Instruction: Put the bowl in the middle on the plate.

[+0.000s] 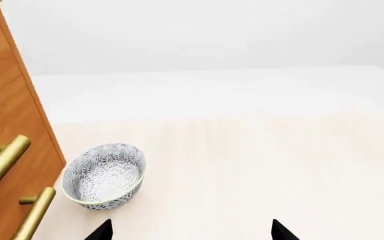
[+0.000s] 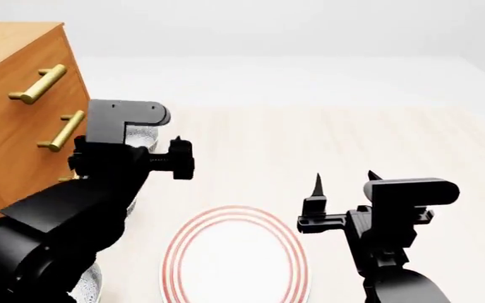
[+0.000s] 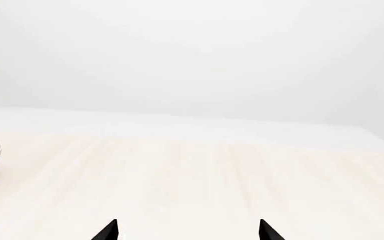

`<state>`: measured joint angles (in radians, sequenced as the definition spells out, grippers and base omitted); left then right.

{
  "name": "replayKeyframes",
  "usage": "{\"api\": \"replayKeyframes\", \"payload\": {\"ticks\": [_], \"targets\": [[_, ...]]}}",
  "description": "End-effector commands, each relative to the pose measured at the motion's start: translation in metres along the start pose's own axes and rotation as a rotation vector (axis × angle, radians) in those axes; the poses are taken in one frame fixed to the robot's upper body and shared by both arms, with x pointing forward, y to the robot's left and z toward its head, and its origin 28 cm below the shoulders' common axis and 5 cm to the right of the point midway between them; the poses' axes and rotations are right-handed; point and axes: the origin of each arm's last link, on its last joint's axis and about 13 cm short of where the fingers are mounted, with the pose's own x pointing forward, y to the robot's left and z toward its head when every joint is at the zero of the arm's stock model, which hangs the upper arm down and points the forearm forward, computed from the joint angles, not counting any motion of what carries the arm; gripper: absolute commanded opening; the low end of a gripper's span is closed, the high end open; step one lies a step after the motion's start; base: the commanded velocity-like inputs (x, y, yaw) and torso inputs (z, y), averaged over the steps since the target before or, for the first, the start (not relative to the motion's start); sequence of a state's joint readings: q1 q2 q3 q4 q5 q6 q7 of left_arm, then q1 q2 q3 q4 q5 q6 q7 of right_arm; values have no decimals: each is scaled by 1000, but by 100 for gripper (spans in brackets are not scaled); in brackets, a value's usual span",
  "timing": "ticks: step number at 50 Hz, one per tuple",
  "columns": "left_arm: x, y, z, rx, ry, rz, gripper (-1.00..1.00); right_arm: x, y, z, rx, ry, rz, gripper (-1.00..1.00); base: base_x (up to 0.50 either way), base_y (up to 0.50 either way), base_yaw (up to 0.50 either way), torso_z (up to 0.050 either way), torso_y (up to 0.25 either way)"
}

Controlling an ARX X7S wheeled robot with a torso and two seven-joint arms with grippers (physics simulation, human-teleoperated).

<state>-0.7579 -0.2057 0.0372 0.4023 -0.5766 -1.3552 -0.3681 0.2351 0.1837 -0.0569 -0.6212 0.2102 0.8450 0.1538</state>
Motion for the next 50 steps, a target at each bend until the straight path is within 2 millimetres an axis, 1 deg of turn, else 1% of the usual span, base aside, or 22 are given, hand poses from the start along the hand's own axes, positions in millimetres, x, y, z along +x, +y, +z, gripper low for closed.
{"api": "replayKeyframes", "payload": {"ticks": [1,5,6,12,17,22,27,33,39,44,50], "targets": [[11,16,48,87,176,13,100,2,1,0,-2,-2,7,100,0,0,0,0,0],[18,17,48,83,219,20,100,2,0,0,-2,-1,5,100,0,0,0,0,0],[21,18,48,96,250,32,100,2,0,-1,-1,-2,5,100,0,0,0,0,0],[29,24,45,141,295,69,100,2,-2,-1,0,-3,-1,100,0,0,0,0,0],[33,28,44,138,323,95,100,2,-2,-1,1,-2,-6,100,0,0,0,0,0],[38,34,45,113,393,102,100,3,-1,-2,1,0,-4,100,0,0,0,0,0],[42,38,45,122,411,119,100,3,-1,-1,1,-1,-3,100,0,0,0,0,0],[48,42,38,137,451,133,100,4,0,-3,3,1,-1,100,0,0,0,0,0],[57,44,33,148,479,139,100,3,0,1,-4,-11,4,100,0,0,0,0,0],[64,43,21,163,529,131,100,5,0,-1,-1,-7,1,100,0,0,0,0,0],[68,42,11,192,584,129,100,5,2,-2,-1,-4,7,100,0,0,0,0,0]]}}
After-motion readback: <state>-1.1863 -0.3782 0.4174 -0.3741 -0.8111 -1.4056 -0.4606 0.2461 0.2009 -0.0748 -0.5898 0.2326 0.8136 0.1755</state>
